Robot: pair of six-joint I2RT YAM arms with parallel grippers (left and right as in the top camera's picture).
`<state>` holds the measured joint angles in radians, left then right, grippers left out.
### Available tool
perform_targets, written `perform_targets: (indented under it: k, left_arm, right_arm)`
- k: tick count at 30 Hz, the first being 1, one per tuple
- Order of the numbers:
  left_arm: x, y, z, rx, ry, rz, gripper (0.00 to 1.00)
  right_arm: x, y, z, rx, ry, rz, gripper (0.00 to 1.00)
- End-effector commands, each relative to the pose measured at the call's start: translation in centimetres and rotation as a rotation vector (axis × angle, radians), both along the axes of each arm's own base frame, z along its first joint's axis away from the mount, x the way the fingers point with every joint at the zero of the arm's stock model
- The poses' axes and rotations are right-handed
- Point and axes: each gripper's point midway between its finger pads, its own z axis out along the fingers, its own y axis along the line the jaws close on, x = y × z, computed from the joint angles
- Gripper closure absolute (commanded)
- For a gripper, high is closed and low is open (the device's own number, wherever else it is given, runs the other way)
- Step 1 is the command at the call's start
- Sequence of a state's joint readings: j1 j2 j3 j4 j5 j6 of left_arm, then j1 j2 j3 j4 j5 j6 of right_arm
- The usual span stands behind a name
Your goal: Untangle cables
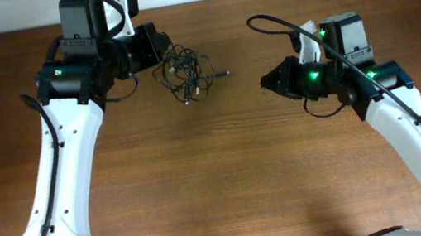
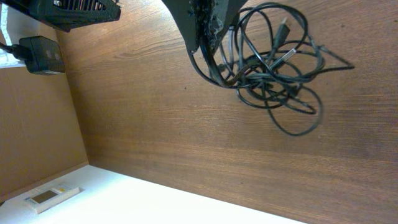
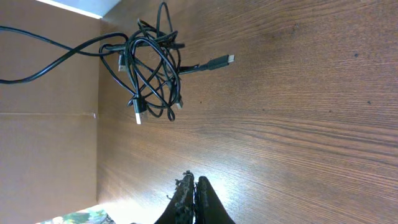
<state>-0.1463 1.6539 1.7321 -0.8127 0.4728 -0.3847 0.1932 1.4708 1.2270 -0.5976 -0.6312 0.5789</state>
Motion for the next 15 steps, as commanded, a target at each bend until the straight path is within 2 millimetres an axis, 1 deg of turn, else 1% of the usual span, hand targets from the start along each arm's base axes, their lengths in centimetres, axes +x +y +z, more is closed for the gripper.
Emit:
perform_targets:
  k: [1,4,5,6,8,9,10,11,13,15]
  left_arm:
    - [0.3,-0.2,1.4,-0.028,-0.032,-0.003,1.00]
    - [0.5,-0.4,1.8,-0.043,-0.043,0.003,1.00]
    - [0.5,-0.6,1.8,-0.043,-0.043,-0.001,1.00]
    - [0.4,-0.7,1.8,-0.043,-0.043,-0.003,1.00]
    - [0.4,-1.0,1.9,-0.046,-0.048,-0.011,1.00]
    - [0.4,-1.5,2.2,-0.062,-0.054,-0.023,1.00]
    - [0.3,-2.1,2.7,-0.084,-0.065,-0.041,1.00]
    - [0.2,-3.3,3.7,-0.131,-0.088,-0.077,1.00]
    - [0.0,-4.9,4.9,-0.207,-0.092,-0.100,1.00]
    - [-0.2,-6.3,6.1,-0.256,-0.113,-0.138,1.00]
  right_arm:
    - [0.1,0.4,1.0,0.006,-0.054,0.028,0.96]
    - [1.3,0.3,2.1,0.014,-0.126,0.010,0.95]
    - [1.9,0.2,2.5,0.019,-0.141,-0.012,0.91]
    - [2.6,0.1,3.0,0.027,-0.169,-0.035,0.86]
    - [3.6,0.1,3.7,0.046,-0.194,-0.078,0.71]
    - [4.0,0.3,4.1,0.060,-0.208,-0.082,0.64]
    - [4.3,0.7,4.3,0.065,-0.223,-0.080,0.53]
    - [4.5,1.3,4.2,0.083,-0.212,-0.088,0.44]
    - [4.8,2.8,3.6,0.104,-0.199,-0.072,0.40]
    - [5.2,3.9,2.9,0.111,-0.196,-0.053,0.39]
